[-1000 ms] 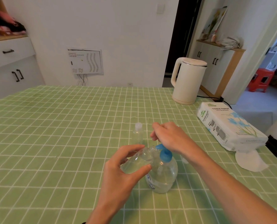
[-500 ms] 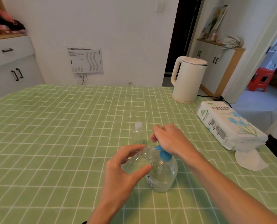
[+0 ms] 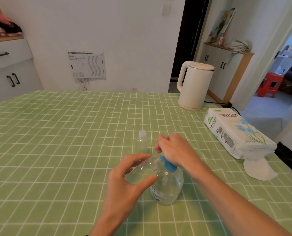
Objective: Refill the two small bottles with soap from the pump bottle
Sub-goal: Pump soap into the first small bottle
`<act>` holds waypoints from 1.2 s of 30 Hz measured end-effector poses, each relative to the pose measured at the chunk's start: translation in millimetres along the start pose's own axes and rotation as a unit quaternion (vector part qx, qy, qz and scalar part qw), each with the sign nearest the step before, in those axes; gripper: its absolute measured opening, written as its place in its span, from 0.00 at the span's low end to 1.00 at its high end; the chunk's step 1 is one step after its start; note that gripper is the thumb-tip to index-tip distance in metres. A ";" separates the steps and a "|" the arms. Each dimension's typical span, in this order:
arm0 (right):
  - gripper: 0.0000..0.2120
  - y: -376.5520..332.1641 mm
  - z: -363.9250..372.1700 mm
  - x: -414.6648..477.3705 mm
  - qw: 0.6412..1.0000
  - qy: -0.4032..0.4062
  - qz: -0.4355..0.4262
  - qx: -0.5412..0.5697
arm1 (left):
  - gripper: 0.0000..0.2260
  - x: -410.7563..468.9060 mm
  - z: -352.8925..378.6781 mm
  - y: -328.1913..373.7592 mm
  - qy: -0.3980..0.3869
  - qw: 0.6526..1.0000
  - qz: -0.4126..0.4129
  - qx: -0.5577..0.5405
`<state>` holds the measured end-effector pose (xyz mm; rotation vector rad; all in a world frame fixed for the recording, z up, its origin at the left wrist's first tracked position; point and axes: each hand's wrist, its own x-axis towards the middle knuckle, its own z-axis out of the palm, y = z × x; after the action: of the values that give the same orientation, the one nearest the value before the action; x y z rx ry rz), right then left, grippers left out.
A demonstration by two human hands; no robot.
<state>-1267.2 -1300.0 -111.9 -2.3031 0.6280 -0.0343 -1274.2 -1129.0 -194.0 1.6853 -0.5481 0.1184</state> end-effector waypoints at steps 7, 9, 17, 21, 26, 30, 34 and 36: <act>0.27 -1.9 -5.7 -0.9 1.000 0.003 -0.013 -0.018 | 0.21 0.0 -0.2 1.2 0.005 1.000 -0.002 -0.003; 0.28 -3.8 -8.5 -0.9 1.000 0.009 -0.021 -0.021 | 0.21 0.2 -1.3 1.7 0.007 1.000 -0.001 -0.004; 0.25 -1.3 -3.8 0.5 1.000 0.010 -0.010 -0.014 | 0.23 0.7 -1.8 -2.7 0.005 1.000 -0.003 0.012; 0.25 1.3 1.2 0.4 1.000 0.004 -0.003 -0.018 | 0.22 -0.9 0.1 -4.2 0.005 1.000 -0.008 0.013; 0.26 1.3 -3.8 0.7 1.000 0.004 -0.015 -0.018 | 0.22 -1.6 -0.8 -3.3 0.008 1.000 -0.009 0.008; 0.28 -0.9 -8.1 1.9 0.999 0.012 -0.024 -0.021 | 0.22 -1.0 -3.1 -2.2 0.013 1.000 -0.006 0.005; 0.27 0.9 -5.0 2.2 1.000 0.009 -0.014 -0.008 | 0.22 -0.2 -2.6 -2.1 0.013 1.000 -0.004 0.006; 0.25 1.2 -2.6 2.4 1.000 0.009 -0.005 -0.007 | 0.21 -0.2 -2.3 -3.9 0.012 1.000 -0.006 0.007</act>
<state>-1266.1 -1303.5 -111.2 -2.3211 0.6273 -0.0558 -1272.2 -1126.5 -197.1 1.6992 -0.5210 0.1349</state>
